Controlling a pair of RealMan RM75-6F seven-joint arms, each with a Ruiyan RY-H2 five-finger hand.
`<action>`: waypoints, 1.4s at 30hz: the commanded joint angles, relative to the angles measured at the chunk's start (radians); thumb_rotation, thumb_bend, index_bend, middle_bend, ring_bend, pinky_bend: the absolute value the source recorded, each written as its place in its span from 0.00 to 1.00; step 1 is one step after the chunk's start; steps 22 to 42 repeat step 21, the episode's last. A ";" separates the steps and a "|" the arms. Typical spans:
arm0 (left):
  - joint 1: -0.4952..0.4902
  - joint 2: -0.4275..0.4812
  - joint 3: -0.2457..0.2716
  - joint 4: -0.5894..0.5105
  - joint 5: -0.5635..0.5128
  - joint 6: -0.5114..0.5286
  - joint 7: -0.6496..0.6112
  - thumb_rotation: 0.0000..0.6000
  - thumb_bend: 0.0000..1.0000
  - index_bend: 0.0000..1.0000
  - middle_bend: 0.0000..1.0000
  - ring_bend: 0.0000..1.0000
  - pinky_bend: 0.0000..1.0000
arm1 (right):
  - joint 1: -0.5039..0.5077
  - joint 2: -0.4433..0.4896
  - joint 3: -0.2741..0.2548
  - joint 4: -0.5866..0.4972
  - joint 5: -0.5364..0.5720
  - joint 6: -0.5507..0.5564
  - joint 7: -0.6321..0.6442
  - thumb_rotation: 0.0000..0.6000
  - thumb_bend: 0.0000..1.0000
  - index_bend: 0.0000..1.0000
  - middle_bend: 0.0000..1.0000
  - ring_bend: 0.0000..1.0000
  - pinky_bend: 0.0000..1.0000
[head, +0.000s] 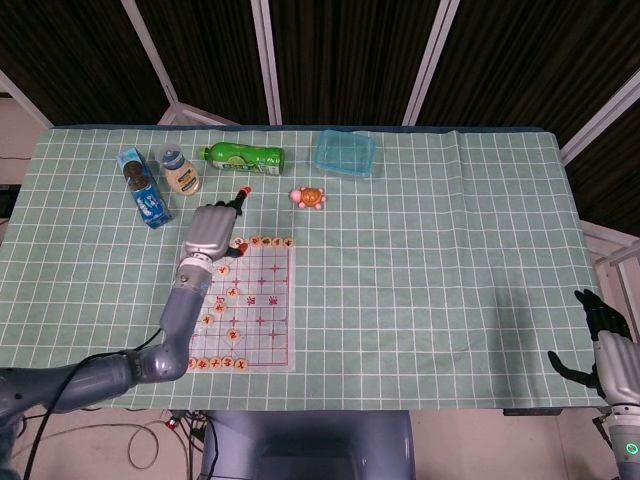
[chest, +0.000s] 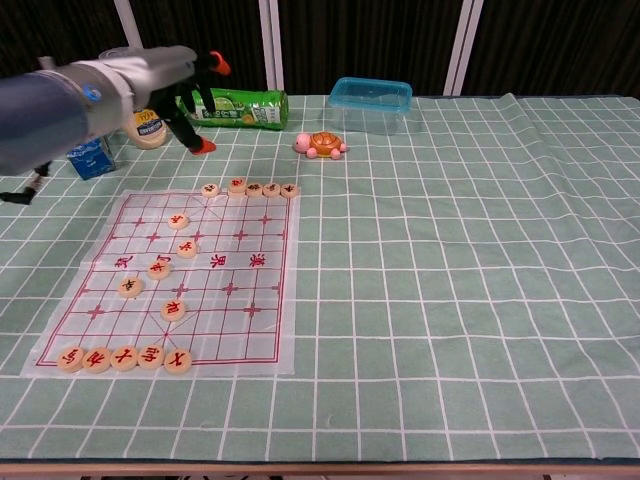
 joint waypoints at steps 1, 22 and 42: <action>0.170 0.173 0.103 -0.223 0.173 0.191 -0.065 1.00 0.11 0.00 0.00 0.00 0.03 | 0.002 -0.008 -0.005 0.014 -0.011 0.017 -0.064 1.00 0.32 0.00 0.00 0.00 0.00; 0.587 0.372 0.409 -0.225 0.568 0.565 -0.329 1.00 0.06 0.00 0.00 0.00 0.00 | -0.010 -0.057 -0.017 0.051 -0.070 0.100 -0.197 1.00 0.32 0.00 0.00 0.00 0.00; 0.587 0.372 0.409 -0.225 0.568 0.565 -0.329 1.00 0.06 0.00 0.00 0.00 0.00 | -0.010 -0.057 -0.017 0.051 -0.070 0.100 -0.197 1.00 0.32 0.00 0.00 0.00 0.00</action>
